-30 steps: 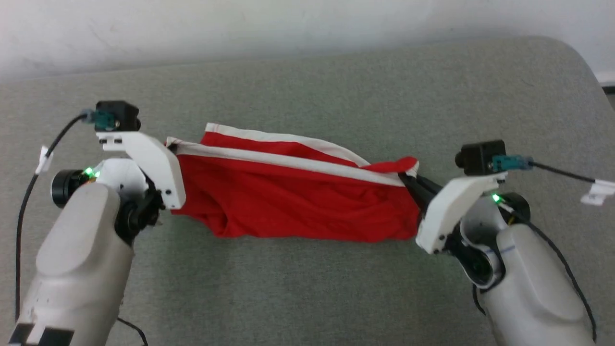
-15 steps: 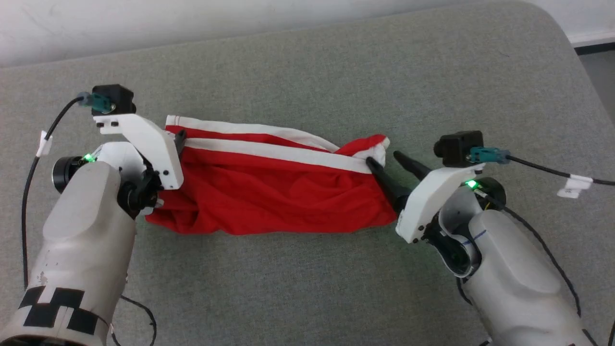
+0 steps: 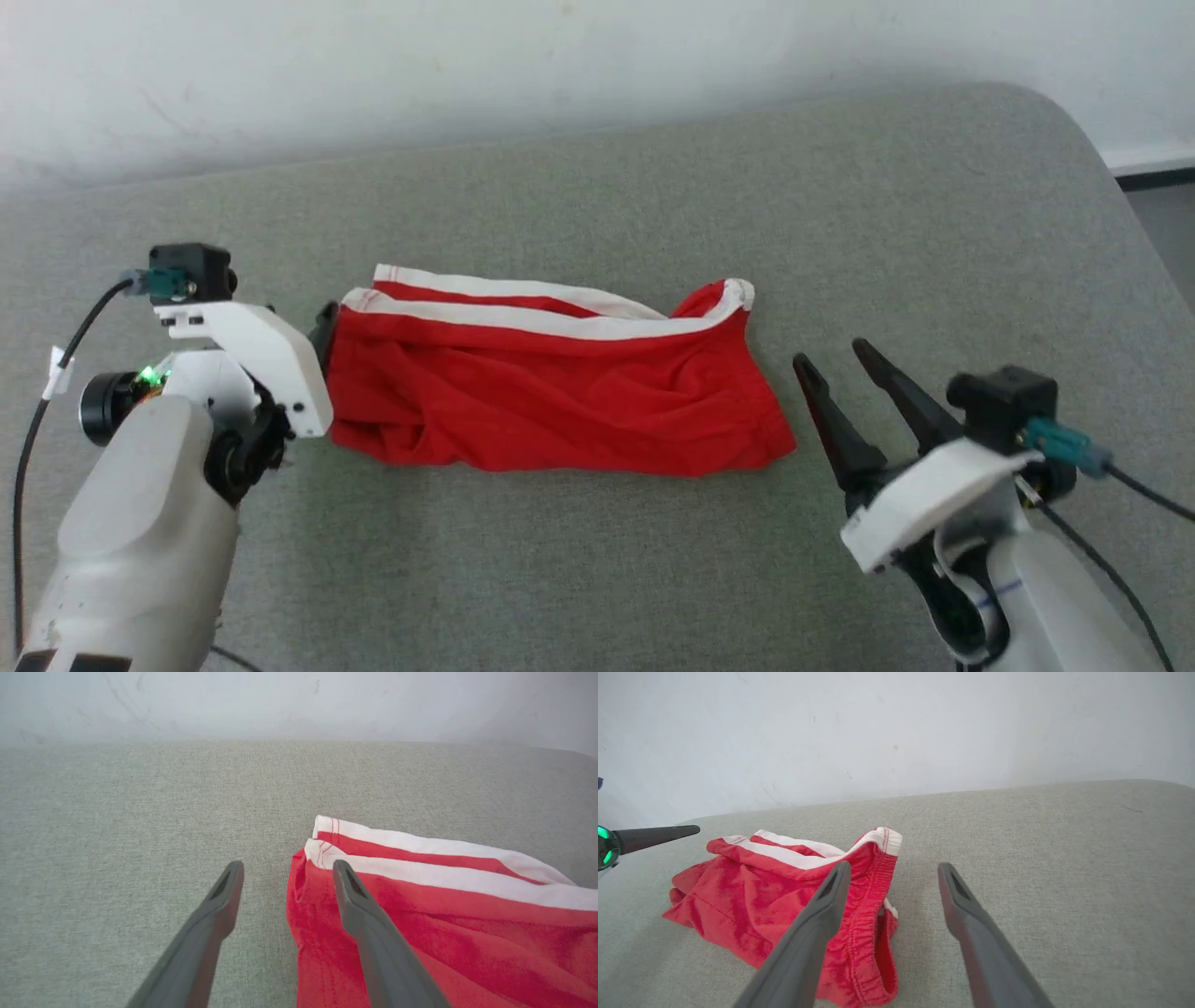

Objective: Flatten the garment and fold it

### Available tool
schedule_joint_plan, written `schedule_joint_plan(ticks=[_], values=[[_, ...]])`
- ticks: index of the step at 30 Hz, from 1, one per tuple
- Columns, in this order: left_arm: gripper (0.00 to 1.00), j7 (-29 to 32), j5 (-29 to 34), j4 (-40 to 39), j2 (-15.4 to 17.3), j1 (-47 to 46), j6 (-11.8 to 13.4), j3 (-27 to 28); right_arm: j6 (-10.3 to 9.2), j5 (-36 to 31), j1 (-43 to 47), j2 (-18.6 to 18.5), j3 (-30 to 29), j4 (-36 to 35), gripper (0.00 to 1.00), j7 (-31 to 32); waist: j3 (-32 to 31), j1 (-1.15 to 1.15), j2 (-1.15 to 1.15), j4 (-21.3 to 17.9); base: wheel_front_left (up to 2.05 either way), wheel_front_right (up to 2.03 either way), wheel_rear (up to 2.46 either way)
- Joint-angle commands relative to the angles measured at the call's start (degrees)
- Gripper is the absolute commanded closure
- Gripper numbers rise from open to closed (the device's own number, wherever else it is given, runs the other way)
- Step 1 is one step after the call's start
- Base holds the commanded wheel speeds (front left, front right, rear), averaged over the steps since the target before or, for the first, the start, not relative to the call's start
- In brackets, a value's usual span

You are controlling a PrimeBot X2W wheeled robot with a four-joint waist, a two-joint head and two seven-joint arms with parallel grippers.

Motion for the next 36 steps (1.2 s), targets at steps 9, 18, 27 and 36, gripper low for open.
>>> schedule_joint_plan(ticks=[9,18,27,36], values=[[0.00,17.57,-1.01,-7.60,5.05,4.47,0.45,-3.24,-0.04,-5.60,10.03,3.26,-4.13,-14.78,0.00,7.83,-0.68,0.01,-0.01,-2.41,0.00,0.00,0.00],[0.00,29.69,-3.26,-7.82,6.18,8.74,-0.71,-6.52,-0.04,-5.84,14.14,4.68,-6.29,-18.58,0.00,11.39,0.07,0.01,-0.01,-5.90,0.00,0.00,0.00],[1.00,28.53,-6.83,-12.42,2.99,13.35,-0.54,-5.83,-0.04,-3.04,10.95,4.06,-6.06,-14.08,0.00,19.11,-0.91,0.01,-0.01,-4.96,0.00,0.00,0.00],[1.00,22.77,-5.17,-19.54,2.73,13.22,0.99,-5.01,-0.04,0.00,-1.81,4.71,-1.76,1.08,0.00,25.60,-0.48,0.01,-0.01,-0.74,0.00,0.00,0.00]])
